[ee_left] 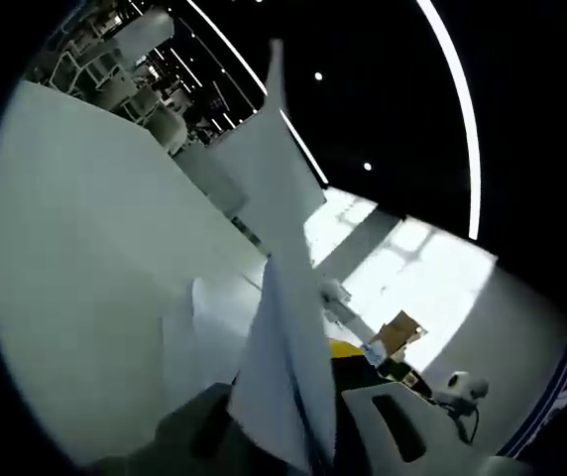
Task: Organize the stack of printing papers by aligning and flattening the scattered papers on the table
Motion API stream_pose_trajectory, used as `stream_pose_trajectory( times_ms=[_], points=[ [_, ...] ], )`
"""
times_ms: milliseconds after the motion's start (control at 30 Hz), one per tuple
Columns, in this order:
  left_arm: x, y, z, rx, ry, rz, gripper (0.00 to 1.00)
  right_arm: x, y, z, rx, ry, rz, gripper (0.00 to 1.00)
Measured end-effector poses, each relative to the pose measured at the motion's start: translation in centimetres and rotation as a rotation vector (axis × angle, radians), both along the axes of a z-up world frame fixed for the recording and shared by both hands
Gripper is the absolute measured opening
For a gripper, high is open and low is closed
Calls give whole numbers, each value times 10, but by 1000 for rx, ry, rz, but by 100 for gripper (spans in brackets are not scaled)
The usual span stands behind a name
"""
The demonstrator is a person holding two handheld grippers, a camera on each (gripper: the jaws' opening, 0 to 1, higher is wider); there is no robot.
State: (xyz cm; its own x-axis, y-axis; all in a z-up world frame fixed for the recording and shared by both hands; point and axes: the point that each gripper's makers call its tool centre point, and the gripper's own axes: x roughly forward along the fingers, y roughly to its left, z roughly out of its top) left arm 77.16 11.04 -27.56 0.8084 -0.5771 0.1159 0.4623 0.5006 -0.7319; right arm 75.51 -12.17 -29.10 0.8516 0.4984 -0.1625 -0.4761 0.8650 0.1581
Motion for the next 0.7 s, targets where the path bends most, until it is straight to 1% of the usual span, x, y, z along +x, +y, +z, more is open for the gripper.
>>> stream_pose_trajectory(
  times_ms=[267,400,700],
  points=[
    [0,1,1,-5,0,7,7,-8,-1,3,-21,-7,0,81],
    [0,2,1,-7,-2,8,7,-13,0,-2,-45,0,7,81],
    [9,16,-1,-36,-6,23,7,-19,1,-14,-107,11,15,81]
  ],
)
